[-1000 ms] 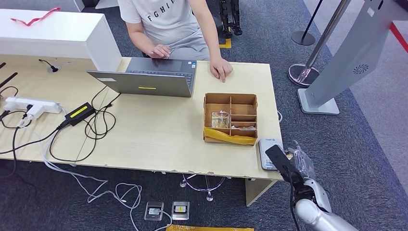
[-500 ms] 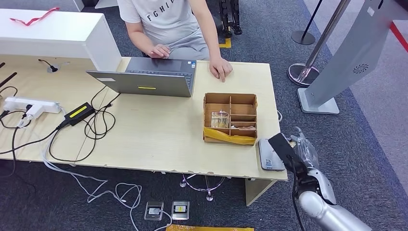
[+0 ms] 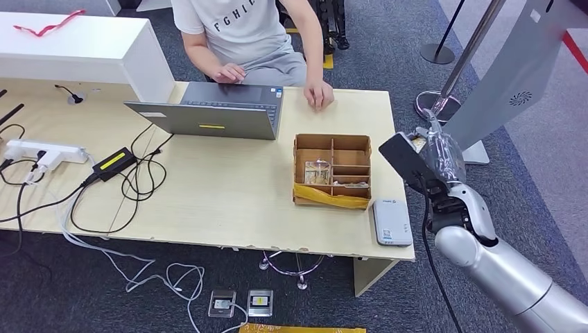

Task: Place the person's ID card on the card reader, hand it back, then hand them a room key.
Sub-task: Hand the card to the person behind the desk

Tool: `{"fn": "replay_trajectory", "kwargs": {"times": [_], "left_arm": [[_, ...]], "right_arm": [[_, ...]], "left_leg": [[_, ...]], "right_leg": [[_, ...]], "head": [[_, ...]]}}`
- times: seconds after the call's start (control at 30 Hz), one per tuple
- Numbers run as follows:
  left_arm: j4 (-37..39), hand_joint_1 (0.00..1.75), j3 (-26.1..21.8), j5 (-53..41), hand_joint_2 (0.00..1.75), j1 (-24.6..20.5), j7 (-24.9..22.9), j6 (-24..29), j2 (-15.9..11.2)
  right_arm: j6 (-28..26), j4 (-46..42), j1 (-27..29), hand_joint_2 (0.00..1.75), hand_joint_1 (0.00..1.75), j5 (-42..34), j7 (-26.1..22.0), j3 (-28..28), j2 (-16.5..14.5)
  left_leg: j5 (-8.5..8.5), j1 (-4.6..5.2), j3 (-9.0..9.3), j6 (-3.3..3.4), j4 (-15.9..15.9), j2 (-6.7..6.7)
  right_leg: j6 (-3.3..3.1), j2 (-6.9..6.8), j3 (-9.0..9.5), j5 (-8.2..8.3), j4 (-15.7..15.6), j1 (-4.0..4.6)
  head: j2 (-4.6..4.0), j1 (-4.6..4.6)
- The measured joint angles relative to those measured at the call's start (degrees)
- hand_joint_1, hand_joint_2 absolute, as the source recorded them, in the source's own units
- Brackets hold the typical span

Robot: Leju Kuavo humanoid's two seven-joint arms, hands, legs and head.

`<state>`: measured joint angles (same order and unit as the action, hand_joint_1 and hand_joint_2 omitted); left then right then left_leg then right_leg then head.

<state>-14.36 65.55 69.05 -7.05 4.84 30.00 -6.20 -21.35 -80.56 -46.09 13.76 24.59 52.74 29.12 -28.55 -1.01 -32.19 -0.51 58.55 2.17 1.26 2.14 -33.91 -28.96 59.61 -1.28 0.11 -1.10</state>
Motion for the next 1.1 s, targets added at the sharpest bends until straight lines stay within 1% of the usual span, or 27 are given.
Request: {"fn": "replay_trajectory", "kwargs": {"times": [0.2,0.37,0.47,0.6,0.73,0.93,1.0,1.03,1.07,1.1], "left_arm": [[0.0,0.00,0.1,-0.1,0.00,-0.9,-0.3,0.0,0.2],[0.0,0.00,0.6,-0.1,0.00,-1.0,-0.5,0.0,0.3],[0.0,0.00,0.9,-0.1,0.00,-1.3,-0.7,0.0,0.4],[0.0,0.00,1.1,-0.4,0.00,-1.6,-1.2,-0.3,0.5],[0.0,0.00,1.1,-0.4,0.00,-1.6,-1.3,-0.6,0.5],[0.0,0.00,1.1,0.9,0.00,-1.6,-1.3,0.1,0.5],[0.0,0.00,1.1,1.0,0.00,-1.5,-1.2,0.3,0.5],[0.0,0.00,1.1,1.1,0.00,-1.5,-1.2,0.4,0.4],[0.0,0.00,1.1,1.1,0.00,-1.4,-1.2,0.5,0.4],[0.0,0.00,1.1,1.1,0.00,-1.4,-1.2,0.6,0.4]], "right_arm": [[0.7,4.3,-4.5,1.75,1.75,-1.4,-2.7,1.7,-5.0],[0.8,7.9,-6.0,1.75,1.75,-2.3,-4.6,2.9,-7.9],[0.8,11.2,-6.9,1.75,1.75,-3.3,-6.9,3.7,-10.4],[0.6,15.9,-7.6,1.75,1.75,-4.1,-8.6,4.9,-13.7],[0.6,19.5,-7.9,1.75,1.75,-4.8,-9.8,5.8,-15.7],[0.5,25.0,-7.8,1.75,1.75,-6.1,-13.8,6.6,-18.3],[0.3,26.7,-7.8,1.75,1.63,-6.1,-14.8,6.6,-19.1],[0.2,27.5,-7.8,1.75,1.29,-6.0,-15.2,6.6,-19.4],[0.0,28.2,-7.8,1.75,0.85,-5.9,-15.5,6.6,-19.7],[-0.3,28.9,-7.8,1.75,0.47,-5.7,-15.7,6.6,-19.9]], "left_leg": [[0.03,-0.04,0.01,0.00,0.0,0.08],[0.03,-0.04,-0.03,0.00,0.0,0.07],[0.02,-0.04,-0.03,0.00,0.0,0.04],[0.02,-0.04,-0.02,0.00,0.0,0.09],[0.03,-0.05,-0.02,0.00,0.0,0.09],[0.02,-0.04,-0.01,0.00,0.0,0.04],[0.02,-0.04,-0.01,0.00,0.0,0.06],[0.02,-0.04,-0.01,0.00,0.0,0.06],[0.02,-0.04,-0.01,0.00,0.0,0.06],[0.02,-0.04,-0.01,0.00,0.0,0.06]], "right_leg": [[0.00,-0.03,0.01,0.00,0.0,0.05],[0.00,-0.03,0.00,0.00,0.0,0.04],[0.00,-0.02,-0.01,0.00,0.0,0.04],[-0.01,-0.04,-0.01,0.00,0.0,0.05],[-0.01,-0.04,-0.01,0.00,0.0,0.06],[-0.01,-0.03,-0.01,0.00,0.0,0.05],[-0.01,-0.03,-0.01,0.00,0.0,0.05],[-0.01,-0.04,-0.01,0.00,0.0,0.05],[-0.01,-0.04,-0.01,-0.01,0.0,0.05],[-0.01,-0.03,-0.02,-0.01,0.0,0.05]], "head": [[0.00,0.00],[-0.01,-0.02],[-0.01,-0.01],[-0.01,0.00],[-0.01,-0.02],[-0.01,-0.01],[-0.01,-0.01],[0.00,-0.01],[0.00,-0.01],[0.00,-0.01]]}}
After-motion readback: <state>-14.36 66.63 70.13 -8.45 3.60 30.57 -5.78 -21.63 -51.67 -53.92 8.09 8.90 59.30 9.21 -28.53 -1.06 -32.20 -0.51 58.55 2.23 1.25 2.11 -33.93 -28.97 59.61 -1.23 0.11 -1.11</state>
